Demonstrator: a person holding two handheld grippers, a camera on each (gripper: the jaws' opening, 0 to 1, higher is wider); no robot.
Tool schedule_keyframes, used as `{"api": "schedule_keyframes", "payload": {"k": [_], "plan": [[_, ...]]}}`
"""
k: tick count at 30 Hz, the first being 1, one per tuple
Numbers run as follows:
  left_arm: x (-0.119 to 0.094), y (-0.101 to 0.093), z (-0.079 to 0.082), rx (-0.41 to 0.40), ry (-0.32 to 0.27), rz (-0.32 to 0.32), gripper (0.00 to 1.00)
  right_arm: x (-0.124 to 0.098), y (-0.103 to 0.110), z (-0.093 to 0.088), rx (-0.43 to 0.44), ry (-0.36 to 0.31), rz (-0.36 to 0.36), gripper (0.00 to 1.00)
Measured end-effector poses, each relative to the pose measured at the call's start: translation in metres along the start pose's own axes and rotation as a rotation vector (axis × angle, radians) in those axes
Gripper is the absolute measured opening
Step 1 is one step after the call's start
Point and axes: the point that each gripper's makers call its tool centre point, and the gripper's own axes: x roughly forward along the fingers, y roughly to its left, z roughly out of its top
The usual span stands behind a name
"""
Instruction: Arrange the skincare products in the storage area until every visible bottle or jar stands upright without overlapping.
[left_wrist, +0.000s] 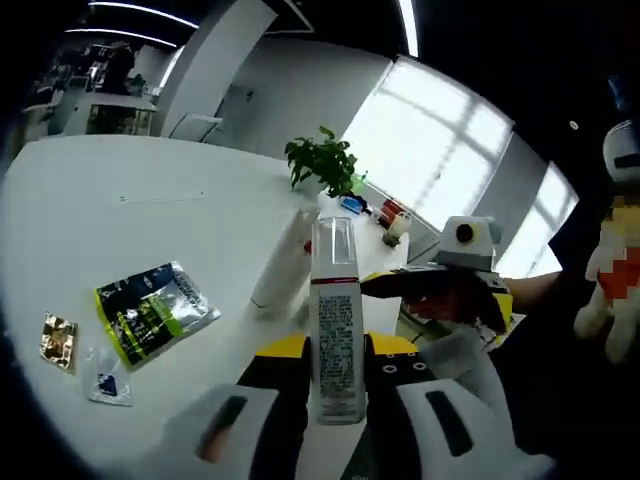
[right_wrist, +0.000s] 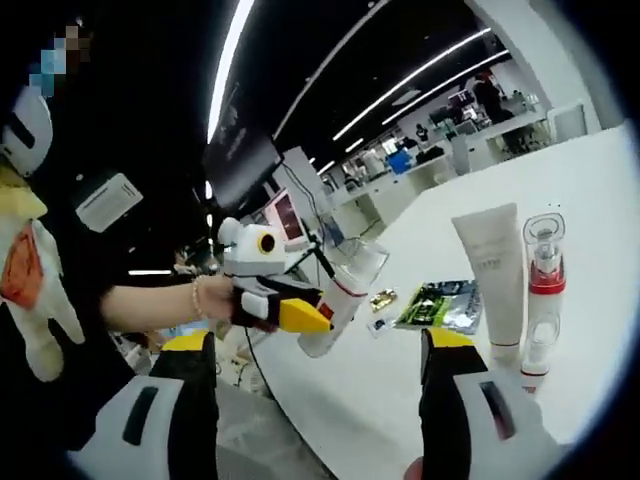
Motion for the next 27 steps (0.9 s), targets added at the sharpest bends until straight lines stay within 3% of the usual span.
{"api": "schedule_keyframes", "payload": {"k": [9,14,23,27], "plan": [[-0.001,-0.048,0.021,-0.003,-0.108,-0.099,0.25,0.01,0.014,0.009,0.044,0.007,0.093,0.7],[0.0,-0.074,0.024,0.036,-0.124,-0.142,0.25,0.012,0.025,0.02,0.08,-0.025,0.14,0.6],[-0.001,-0.09,0.023,0.013,-0.179,-0.174,0.25,0.011,0.042,0.024,0.089,-0.028,0.19,0.4],[-0.001,-0.093,0.016,-0.027,-0.203,-0.182,0.25,0.009,0.045,0.024,0.094,-0.028,0.207,0.26]]}}
